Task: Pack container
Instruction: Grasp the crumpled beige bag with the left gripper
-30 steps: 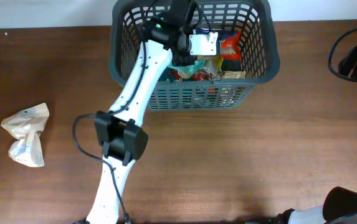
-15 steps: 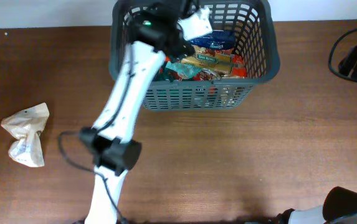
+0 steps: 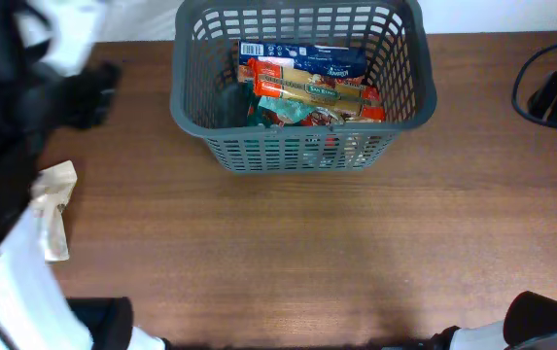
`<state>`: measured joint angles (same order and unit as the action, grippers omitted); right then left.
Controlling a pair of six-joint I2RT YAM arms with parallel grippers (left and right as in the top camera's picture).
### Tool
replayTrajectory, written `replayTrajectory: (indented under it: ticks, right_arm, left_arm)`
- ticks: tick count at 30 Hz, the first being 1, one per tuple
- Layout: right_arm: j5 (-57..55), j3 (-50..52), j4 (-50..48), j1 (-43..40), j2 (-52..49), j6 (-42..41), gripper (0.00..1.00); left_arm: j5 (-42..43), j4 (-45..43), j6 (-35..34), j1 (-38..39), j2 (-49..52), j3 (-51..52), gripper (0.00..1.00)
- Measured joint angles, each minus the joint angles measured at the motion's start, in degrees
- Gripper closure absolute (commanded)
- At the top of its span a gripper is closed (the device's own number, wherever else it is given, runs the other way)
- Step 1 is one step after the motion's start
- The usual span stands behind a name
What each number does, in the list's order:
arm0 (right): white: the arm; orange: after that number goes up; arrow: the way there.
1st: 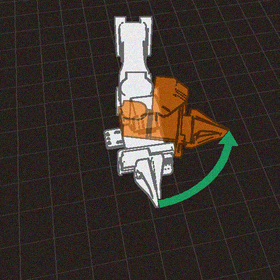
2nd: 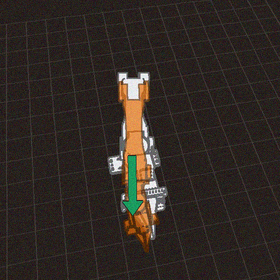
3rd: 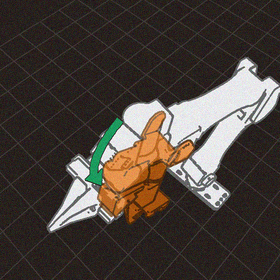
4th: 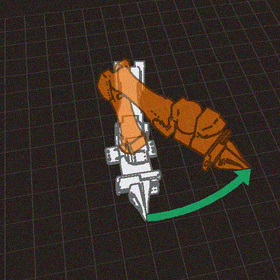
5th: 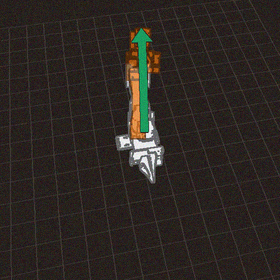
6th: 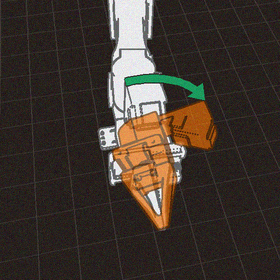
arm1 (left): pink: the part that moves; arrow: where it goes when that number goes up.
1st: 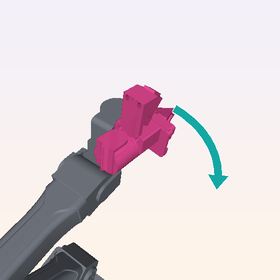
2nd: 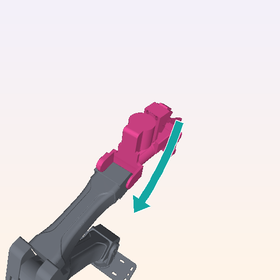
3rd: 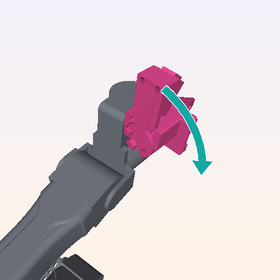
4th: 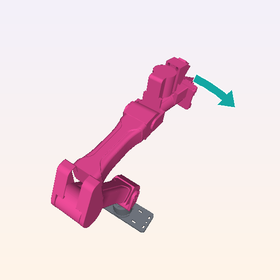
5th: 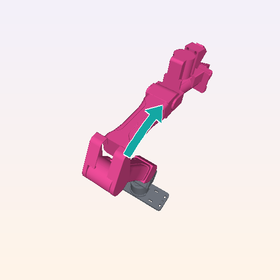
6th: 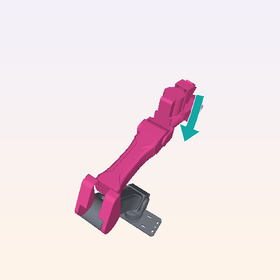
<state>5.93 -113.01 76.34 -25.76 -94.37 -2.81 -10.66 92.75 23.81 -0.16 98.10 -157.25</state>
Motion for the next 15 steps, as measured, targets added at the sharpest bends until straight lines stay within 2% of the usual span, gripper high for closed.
replayTrajectory:
  ticks: [2, 6, 10, 15]
  right_arm:
    - [0.0, 0.0, 0.0, 0.0, 0.0, 0.0, 0.01]
    - [0.0, 0.0, 0.0, 0.0, 0.0, 0.0, 0.01]
    - [0.0, 0.0, 0.0, 0.0, 0.0, 0.0, 0.01]
    - [0.0, 0.0, 0.0, 0.0, 0.0, 0.0, 0.01]
  left_arm:
    - [0.9, -0.3, -1.0, -5.7, -0.9, 3.7, 0.18]
    - [2.8, -3.5, -2.2, -15.9, -1.2, 17.8, 0.17]
    - [3.7, -9.2, -2.6, -23.1, 0.2, 35.7, 0.19]
    - [4.1, -19.0, -2.7, -28.4, 3.7, 55.5, 0.18]
